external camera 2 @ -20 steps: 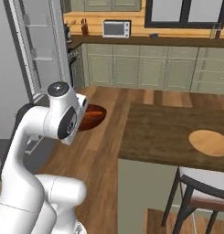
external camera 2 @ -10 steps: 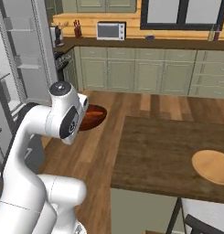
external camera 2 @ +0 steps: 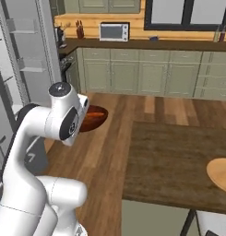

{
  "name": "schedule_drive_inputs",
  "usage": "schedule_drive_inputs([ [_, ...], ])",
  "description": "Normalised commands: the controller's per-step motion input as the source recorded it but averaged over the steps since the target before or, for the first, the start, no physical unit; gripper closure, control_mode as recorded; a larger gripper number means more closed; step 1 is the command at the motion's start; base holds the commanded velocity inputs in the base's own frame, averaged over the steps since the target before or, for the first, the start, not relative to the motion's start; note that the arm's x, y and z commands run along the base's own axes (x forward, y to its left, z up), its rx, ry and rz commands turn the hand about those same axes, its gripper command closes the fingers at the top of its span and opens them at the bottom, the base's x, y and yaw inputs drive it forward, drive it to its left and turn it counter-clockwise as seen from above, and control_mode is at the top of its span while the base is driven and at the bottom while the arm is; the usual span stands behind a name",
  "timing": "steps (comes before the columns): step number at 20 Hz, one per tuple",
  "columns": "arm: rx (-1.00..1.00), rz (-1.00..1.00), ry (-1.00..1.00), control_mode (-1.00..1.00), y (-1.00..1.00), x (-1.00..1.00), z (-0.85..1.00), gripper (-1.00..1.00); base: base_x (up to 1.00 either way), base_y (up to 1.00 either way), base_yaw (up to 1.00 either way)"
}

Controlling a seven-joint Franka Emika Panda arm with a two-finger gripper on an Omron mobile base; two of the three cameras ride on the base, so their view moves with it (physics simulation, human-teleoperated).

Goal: Pick the chicken drumstick and carrot from their plates and place them in the bowl. Then put the bowl in the fridge.

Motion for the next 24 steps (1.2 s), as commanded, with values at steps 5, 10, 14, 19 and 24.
schedule_drive_inputs([
  [5, 0.00, 0.00, 0.00, 1.00, 0.00, 0.00, 0.00, 1.00, 0.72, 0.00, -0.01],
  [10, 0.00, 0.00, 0.00, 1.00, 0.00, 0.00, 0.00, 1.00, 0.72, 0.00, 0.00],
  [14, 0.00, 0.00, 0.00, 1.00, 0.00, 0.00, 0.00, 1.00, 0.75, 0.00, 0.00],
  [19, 0.00, 0.00, 0.00, 1.00, 0.00, 0.00, 0.00, 1.00, 0.73, 0.00, 0.00],
  [24, 0.00, 0.00, 0.00, 1.00, 0.00, 0.00, 0.00, 1.00, 0.47, 0.01, 0.07],
])
